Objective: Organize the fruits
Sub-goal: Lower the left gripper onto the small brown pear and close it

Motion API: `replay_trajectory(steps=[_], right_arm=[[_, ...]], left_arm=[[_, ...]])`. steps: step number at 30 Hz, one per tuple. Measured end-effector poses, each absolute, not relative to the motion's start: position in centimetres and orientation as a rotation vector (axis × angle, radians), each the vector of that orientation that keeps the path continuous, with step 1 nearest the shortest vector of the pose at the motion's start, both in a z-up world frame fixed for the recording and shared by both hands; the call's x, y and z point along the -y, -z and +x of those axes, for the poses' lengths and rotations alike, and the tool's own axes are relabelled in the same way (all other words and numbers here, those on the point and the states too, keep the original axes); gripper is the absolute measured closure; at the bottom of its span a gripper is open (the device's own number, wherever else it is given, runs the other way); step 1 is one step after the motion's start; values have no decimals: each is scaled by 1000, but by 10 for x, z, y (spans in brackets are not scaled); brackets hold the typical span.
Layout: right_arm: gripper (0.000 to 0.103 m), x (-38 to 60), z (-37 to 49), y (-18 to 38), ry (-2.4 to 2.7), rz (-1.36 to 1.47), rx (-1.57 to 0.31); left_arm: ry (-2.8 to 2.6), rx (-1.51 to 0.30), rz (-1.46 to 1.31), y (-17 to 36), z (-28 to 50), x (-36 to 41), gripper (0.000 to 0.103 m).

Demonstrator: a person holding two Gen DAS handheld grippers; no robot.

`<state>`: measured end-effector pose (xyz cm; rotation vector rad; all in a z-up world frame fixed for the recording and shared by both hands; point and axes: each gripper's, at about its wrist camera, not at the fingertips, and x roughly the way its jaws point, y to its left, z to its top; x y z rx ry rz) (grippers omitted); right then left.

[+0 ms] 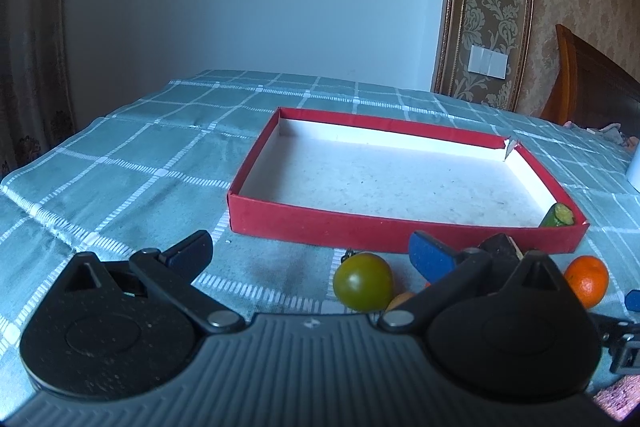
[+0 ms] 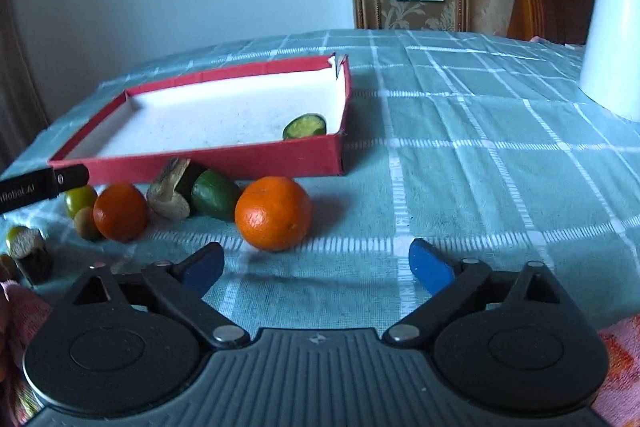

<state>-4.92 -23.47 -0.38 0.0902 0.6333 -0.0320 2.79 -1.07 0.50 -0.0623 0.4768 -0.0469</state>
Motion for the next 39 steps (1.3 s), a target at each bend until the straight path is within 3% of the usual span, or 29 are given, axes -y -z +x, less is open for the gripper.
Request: replay_trajectory(steps=[20, 25, 32, 36, 39], right_arm=[[0, 228, -46, 6, 49, 36, -659], [0, 228, -46, 6, 48, 37, -660], [0, 228, -46, 6, 48, 38, -659], [0, 228, -46, 6, 48, 38, -660], [0, 228, -46, 6, 48, 39, -659]], left_arm=[[96, -376, 55, -13, -58, -22, 0], [140, -357, 108, -10, -69, -11, 13], [173, -385, 116, -2, -80, -6, 19], [165, -432, 92, 4, -84, -19, 33], [143, -458, 66, 7, -83, -30, 37]])
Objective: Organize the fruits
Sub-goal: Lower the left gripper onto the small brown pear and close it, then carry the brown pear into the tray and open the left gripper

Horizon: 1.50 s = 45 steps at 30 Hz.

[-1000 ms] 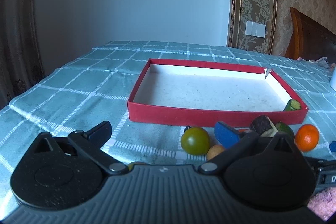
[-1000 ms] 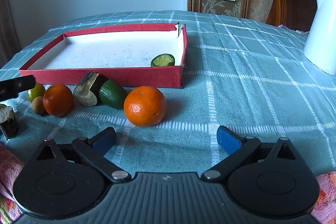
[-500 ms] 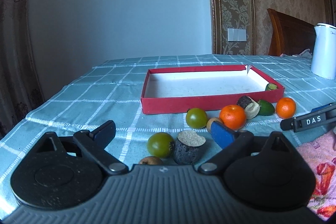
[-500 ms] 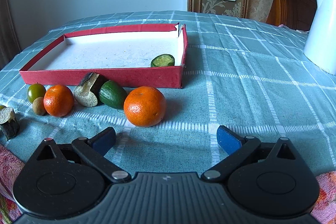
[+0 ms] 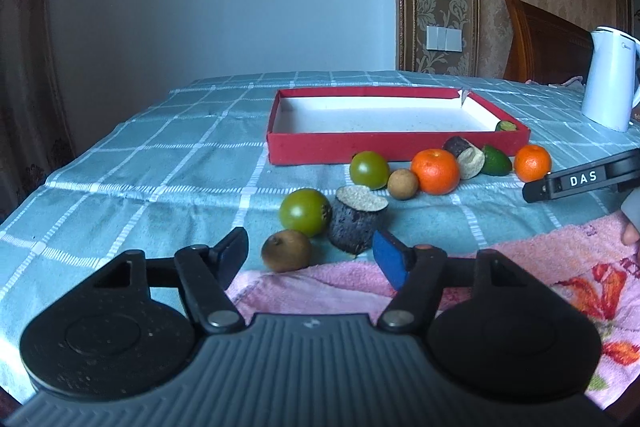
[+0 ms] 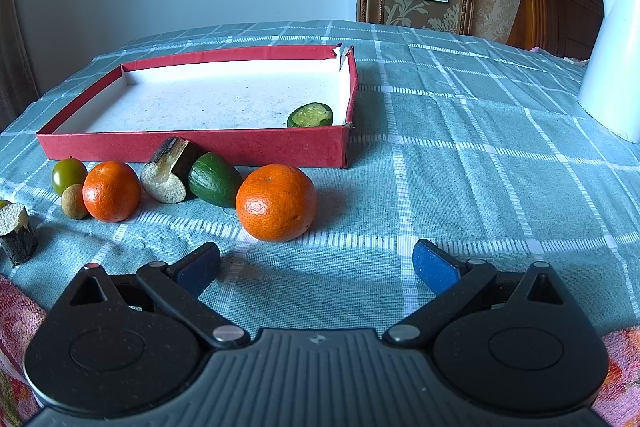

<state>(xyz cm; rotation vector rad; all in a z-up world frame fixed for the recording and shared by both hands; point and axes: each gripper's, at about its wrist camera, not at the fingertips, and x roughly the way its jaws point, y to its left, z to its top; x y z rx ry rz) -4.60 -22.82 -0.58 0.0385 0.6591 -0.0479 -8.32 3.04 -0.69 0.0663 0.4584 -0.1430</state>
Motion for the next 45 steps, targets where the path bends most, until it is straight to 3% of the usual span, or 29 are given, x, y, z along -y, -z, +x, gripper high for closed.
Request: replay_trajectory(steps=[5, 9, 14, 27, 45], right_arm=[[0, 228, -46, 6, 48, 38, -660], [0, 228, -46, 6, 48, 38, -660], [0, 228, -46, 6, 48, 37, -660], [0, 228, -46, 6, 48, 37, -660], [0, 227, -46, 6, 49, 37, -660]], left_arm=[[124, -481, 41, 9, -78, -41, 47], [123, -516, 34, 13, -72, -42, 65], [124, -514, 44, 14, -70, -41, 77], [95, -507, 62, -22, -49, -18, 77], [42, -502, 102, -34, 67, 31, 77]])
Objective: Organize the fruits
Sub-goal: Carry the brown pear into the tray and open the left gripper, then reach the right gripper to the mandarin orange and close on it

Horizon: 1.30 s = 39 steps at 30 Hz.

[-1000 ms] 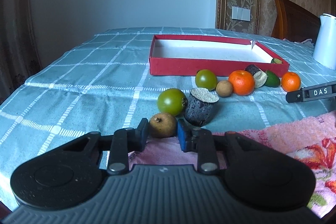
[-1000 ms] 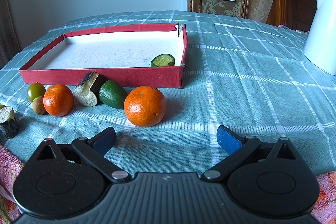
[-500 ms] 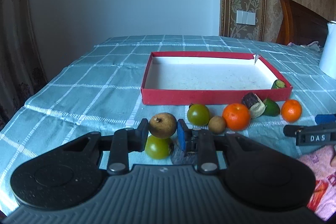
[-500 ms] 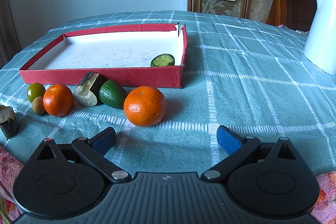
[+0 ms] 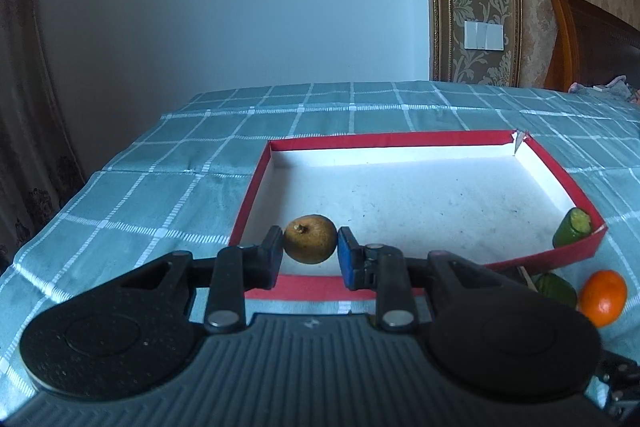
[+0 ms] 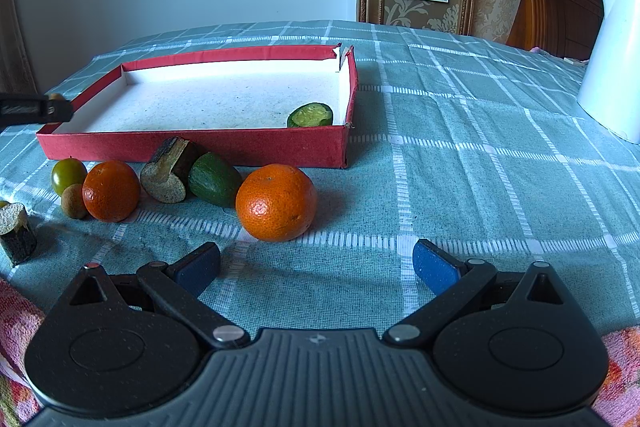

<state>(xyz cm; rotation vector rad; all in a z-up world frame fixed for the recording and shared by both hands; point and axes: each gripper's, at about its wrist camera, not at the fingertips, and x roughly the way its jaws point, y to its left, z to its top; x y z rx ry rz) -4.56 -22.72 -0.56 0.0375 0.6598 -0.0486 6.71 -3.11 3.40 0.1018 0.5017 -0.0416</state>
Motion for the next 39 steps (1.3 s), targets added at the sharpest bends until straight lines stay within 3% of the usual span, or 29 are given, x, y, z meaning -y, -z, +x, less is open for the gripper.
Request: replay_trajectory(steps=[6, 9, 11, 13, 16, 23, 39], right_arm=[[0, 227, -46, 6, 49, 37, -660], [0, 227, -45, 6, 49, 37, -660], [0, 227, -45, 6, 49, 37, -660], [0, 227, -45, 6, 49, 37, -660], [0, 227, -45, 6, 49, 37, -660], [0, 227, -45, 6, 49, 37, -660], [0, 234, -56, 1, 1, 80, -587]], left_arm=[[36, -503, 104, -26, 97, 33, 73], [18, -496, 106, -24, 98, 31, 41], [22, -476, 101, -27, 92, 29, 31], [23, -455, 85, -31, 82, 24, 14], [35, -407, 50, -36, 57, 12, 4], [31, -263, 17, -25, -2, -5, 0], [36, -359, 39, -8, 6, -1, 0]])
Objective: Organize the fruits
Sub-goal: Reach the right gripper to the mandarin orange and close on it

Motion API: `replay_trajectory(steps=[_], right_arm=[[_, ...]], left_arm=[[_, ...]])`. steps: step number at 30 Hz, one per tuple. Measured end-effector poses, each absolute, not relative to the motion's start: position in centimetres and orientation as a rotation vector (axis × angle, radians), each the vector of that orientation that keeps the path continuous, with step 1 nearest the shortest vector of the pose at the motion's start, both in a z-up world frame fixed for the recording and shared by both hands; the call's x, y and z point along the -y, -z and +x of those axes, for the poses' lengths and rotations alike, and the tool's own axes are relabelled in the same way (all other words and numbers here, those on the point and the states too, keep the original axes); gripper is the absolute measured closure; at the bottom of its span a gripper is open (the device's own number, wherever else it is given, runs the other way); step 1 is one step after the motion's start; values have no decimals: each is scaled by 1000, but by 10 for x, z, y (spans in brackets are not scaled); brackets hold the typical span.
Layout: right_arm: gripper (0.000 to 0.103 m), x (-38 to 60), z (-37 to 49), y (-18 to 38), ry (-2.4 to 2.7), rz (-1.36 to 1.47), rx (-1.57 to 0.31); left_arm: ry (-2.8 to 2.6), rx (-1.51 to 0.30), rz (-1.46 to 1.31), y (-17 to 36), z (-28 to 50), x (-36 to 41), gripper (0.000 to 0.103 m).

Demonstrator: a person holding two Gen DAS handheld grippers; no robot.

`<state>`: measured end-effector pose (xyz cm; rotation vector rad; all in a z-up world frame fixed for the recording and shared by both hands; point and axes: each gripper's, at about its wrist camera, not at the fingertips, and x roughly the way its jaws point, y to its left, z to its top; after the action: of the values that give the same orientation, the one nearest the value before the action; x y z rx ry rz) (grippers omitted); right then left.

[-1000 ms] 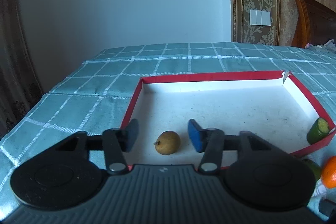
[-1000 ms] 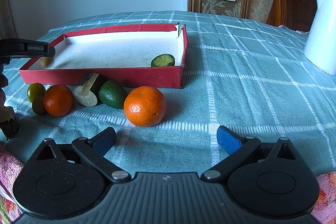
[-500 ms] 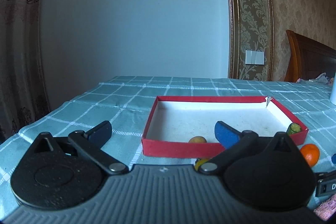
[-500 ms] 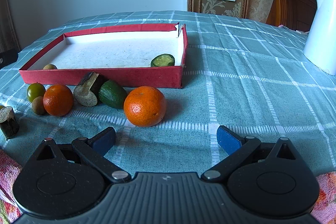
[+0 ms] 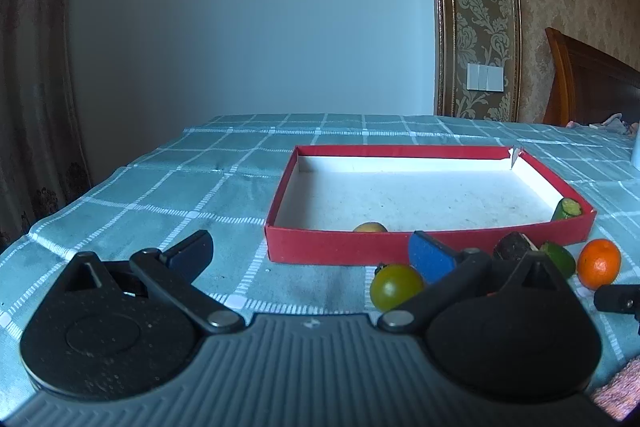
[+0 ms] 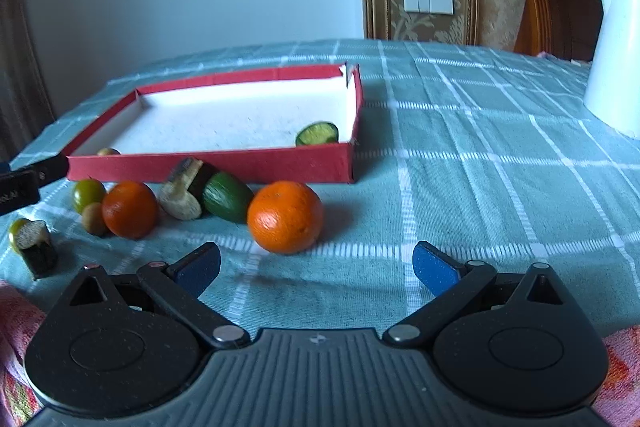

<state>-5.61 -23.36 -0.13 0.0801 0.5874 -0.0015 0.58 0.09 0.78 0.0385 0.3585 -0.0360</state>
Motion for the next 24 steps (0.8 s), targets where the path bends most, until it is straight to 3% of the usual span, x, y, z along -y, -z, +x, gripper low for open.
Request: replay_trajectory(steps=[21, 24], right_arm=[[1, 226, -57, -12, -64, -41, -515], [8, 223, -53, -11, -85, -56, -521]], left_arm=[[67, -498, 5, -3, 25, -7, 0], [70, -499, 1, -3, 27, -8, 0]])
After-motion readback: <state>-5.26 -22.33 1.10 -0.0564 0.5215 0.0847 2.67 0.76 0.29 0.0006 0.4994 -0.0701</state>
